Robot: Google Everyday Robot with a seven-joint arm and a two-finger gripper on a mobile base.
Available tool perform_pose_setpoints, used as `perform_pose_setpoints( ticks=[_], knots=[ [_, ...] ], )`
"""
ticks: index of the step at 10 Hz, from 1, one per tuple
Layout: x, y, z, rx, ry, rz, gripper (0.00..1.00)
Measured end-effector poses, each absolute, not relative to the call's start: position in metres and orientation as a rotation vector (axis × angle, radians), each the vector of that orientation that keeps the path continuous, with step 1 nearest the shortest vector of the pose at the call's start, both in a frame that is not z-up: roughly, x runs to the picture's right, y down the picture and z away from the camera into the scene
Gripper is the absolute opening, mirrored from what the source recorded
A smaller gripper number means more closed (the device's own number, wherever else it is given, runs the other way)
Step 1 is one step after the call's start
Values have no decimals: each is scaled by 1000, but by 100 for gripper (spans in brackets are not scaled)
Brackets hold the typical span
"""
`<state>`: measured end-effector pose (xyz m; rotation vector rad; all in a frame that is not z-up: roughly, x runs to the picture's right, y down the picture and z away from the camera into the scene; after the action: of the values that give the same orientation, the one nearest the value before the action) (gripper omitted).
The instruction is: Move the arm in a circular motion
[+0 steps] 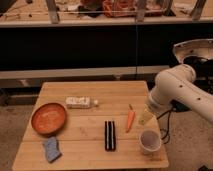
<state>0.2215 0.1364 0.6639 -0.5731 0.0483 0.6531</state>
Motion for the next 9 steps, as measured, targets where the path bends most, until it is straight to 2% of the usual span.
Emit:
perform_pose_setpoints(
  ticks=[4, 9],
  knots=[
    [226, 163, 637, -581, 35, 644, 80],
    [126, 146, 646, -603, -41, 493, 80]
  ],
)
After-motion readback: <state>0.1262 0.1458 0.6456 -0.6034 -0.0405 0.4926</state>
